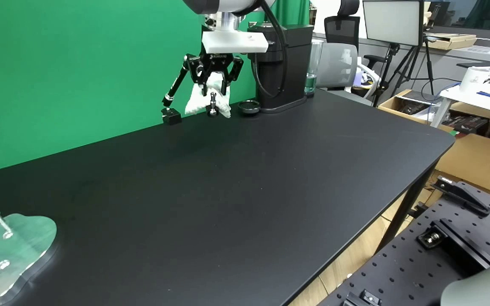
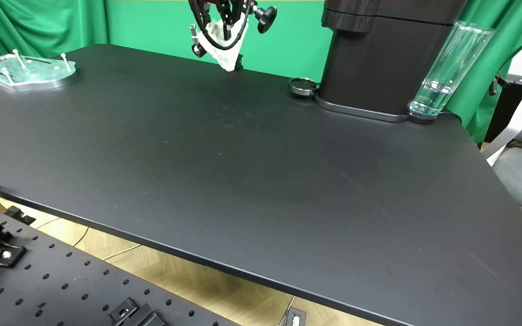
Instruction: Unhang the white cloth from the black stand
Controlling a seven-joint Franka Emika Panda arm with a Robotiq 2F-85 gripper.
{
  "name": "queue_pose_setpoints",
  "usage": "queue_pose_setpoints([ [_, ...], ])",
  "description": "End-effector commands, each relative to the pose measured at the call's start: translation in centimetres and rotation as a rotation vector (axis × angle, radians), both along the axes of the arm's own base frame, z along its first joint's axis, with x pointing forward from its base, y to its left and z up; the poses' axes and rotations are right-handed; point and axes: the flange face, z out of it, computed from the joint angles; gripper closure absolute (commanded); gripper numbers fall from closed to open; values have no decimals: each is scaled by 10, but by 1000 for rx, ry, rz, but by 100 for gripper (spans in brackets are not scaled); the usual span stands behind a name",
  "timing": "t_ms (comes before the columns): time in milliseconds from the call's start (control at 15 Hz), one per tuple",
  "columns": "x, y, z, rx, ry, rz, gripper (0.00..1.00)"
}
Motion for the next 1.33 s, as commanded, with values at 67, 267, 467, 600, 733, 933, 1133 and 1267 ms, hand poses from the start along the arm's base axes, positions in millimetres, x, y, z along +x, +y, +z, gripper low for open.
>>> queue_pose_setpoints([
  [67,8,2,4,25,11,-15,82],
  [267,8,4,8,28,13,-16,98],
  [467,8,0,16,19,31,-32,100],
  [600,5,-3,21,11,60,-46,99],
  [733,2,-7,26,8,92,-62,99],
  [933,-5,-15,37,-4,147,-92,99],
  [1133,-26,-27,53,-27,219,-140,99],
  [1267,-41,-36,63,-40,266,-167,99],
])
